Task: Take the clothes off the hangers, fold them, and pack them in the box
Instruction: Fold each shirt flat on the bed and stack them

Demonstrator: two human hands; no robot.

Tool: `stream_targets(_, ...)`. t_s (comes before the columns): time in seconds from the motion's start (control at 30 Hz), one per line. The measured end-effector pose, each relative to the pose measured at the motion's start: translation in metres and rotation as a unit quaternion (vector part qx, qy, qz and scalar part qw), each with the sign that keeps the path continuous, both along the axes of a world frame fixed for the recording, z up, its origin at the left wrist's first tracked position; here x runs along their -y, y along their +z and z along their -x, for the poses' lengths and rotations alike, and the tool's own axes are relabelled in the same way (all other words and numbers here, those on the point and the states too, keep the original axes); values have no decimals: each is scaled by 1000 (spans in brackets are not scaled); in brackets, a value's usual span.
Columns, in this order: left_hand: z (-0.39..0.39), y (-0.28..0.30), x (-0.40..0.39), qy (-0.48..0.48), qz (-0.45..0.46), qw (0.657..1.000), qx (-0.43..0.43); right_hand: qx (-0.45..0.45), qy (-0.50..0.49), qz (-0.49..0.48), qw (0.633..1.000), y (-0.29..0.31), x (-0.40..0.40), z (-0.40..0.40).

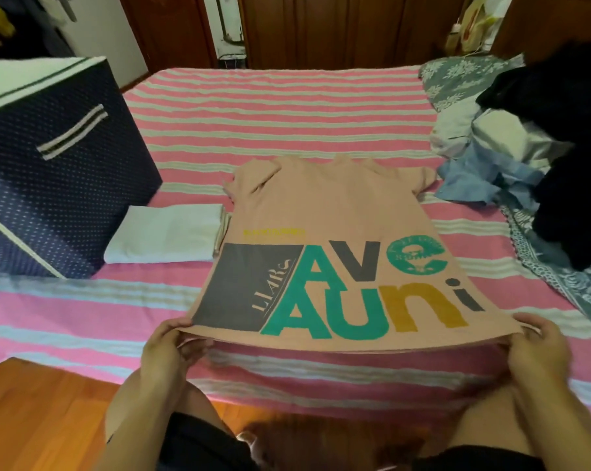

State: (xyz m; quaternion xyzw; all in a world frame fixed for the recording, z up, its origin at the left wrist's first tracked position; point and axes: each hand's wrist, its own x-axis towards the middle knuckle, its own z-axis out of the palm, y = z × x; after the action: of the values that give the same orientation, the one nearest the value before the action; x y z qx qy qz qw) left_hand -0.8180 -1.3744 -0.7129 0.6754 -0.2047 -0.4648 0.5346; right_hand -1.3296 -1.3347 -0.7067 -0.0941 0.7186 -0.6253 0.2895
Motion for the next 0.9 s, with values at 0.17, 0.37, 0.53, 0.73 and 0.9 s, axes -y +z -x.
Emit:
stream_targets(0.17, 0, -10, -1, -121, -56, 941, 310, 22, 16, 10, 1000, 7, -2, -7)
stream_targets(0.37, -5, -16, -2, -290, -9, 793, 536, -23, 89, -69, 993, 5, -10, -13)
stream_targets(0.53, -18, 3, -17, -165, -30, 883, 439, -42, 69, -66, 995, 6, -20, -8)
stream_targets(0.73, -6, 28, -30, -44, 27, 985, 166, -42, 110, -8, 993, 22, -23, -21)
stream_targets(0.9, 0, 34, -25, -46, 30, 993, 104, 38, 145, 49, 987, 31, -27, -20)
